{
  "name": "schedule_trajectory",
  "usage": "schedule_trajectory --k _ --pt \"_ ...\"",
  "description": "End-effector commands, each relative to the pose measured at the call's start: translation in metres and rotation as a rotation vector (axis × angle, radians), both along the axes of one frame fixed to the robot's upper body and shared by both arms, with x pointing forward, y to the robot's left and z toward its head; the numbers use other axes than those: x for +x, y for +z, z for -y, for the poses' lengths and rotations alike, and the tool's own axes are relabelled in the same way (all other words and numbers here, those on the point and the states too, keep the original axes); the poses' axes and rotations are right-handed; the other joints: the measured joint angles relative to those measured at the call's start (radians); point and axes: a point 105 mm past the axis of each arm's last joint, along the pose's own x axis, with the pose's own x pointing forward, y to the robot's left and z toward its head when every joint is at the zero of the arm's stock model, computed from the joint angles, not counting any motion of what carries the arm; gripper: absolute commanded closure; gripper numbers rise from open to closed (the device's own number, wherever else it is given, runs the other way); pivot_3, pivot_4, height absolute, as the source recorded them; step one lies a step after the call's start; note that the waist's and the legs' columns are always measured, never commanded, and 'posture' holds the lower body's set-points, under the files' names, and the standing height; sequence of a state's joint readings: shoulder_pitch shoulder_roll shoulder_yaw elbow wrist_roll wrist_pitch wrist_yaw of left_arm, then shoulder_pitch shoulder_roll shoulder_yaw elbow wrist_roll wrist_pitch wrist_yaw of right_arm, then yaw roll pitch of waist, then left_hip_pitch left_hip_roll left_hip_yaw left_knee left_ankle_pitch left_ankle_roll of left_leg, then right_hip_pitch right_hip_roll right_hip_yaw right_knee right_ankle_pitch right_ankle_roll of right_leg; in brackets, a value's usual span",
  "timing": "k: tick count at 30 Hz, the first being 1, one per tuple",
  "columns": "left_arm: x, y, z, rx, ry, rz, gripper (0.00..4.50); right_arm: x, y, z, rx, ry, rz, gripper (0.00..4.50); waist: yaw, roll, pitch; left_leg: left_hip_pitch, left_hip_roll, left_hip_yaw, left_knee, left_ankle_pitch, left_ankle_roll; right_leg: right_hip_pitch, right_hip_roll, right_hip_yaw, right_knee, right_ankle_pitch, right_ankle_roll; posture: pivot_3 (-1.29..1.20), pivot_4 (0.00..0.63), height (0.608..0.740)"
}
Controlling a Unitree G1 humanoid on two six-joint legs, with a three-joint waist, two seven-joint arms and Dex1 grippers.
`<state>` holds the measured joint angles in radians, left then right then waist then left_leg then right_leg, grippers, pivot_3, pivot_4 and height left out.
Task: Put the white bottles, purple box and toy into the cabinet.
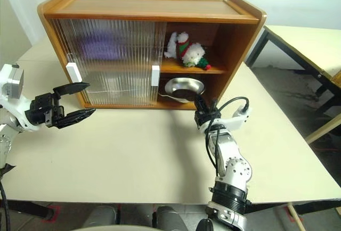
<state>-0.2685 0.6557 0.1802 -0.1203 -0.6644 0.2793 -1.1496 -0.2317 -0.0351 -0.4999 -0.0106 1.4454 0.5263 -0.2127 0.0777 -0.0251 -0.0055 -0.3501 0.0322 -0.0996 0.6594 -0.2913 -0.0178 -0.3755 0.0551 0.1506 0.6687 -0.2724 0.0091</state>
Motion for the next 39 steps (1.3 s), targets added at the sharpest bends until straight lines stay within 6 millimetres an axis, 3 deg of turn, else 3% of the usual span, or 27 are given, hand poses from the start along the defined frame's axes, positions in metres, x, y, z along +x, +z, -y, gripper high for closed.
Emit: schedule_trajectory --k 1,11,22,29,34,39 --pt "-0.003 0.001 -0.001 0.012 0.001 0.003 0.00 0.005 0.011 -0.002 -0.001 -0.027 0.007 4.46 0.000 0.000 0.000 0.000 0.000 0.000 0.000 0.000 0.000 0.000 0.000 0.000 0.000 0.000 0.000 0.17 0.000 0.740" --pt "-0.003 0.001 -0.001 0.013 -0.001 0.001 0.00 0.019 0.020 -0.006 0.030 -0.090 -0.017 4.46 0.000 0.001 0.000 -0.001 0.001 -0.001 -0.001 0.000 0.000 -0.002 0.000 0.000 0.000 0.000 -0.001 0.17 0.003 0.740" --pt "-0.004 0.000 -0.006 0.019 0.013 0.004 0.00 0.028 0.007 -0.008 0.015 -0.096 -0.064 4.46 0.009 0.002 0.000 -0.005 0.007 -0.001 -0.001 -0.001 -0.002 -0.007 0.001 -0.001 0.000 0.001 -0.003 0.19 0.001 0.740" --pt "-0.004 -0.001 -0.007 0.019 0.015 0.005 0.00 0.036 -0.012 0.005 -0.001 -0.125 -0.103 4.46 0.017 0.002 0.000 -0.006 0.008 -0.001 -0.001 -0.001 -0.002 -0.009 0.001 -0.001 0.000 0.002 -0.005 0.20 0.000 0.740" --pt "-0.005 -0.001 -0.008 0.022 0.017 0.003 0.00 0.042 -0.037 0.019 -0.001 -0.153 -0.139 4.46 0.022 0.002 -0.001 -0.006 0.008 0.000 0.000 -0.001 -0.002 -0.008 0.001 0.000 0.000 0.003 -0.006 0.20 0.000 0.740" --pt "-0.006 -0.001 -0.009 0.024 0.016 0.001 0.00 0.048 -0.045 0.023 -0.001 -0.157 -0.138 4.46 0.025 0.002 -0.001 -0.005 0.008 0.000 0.000 0.000 -0.004 -0.008 0.001 -0.001 0.000 0.005 -0.008 0.20 0.002 0.740"
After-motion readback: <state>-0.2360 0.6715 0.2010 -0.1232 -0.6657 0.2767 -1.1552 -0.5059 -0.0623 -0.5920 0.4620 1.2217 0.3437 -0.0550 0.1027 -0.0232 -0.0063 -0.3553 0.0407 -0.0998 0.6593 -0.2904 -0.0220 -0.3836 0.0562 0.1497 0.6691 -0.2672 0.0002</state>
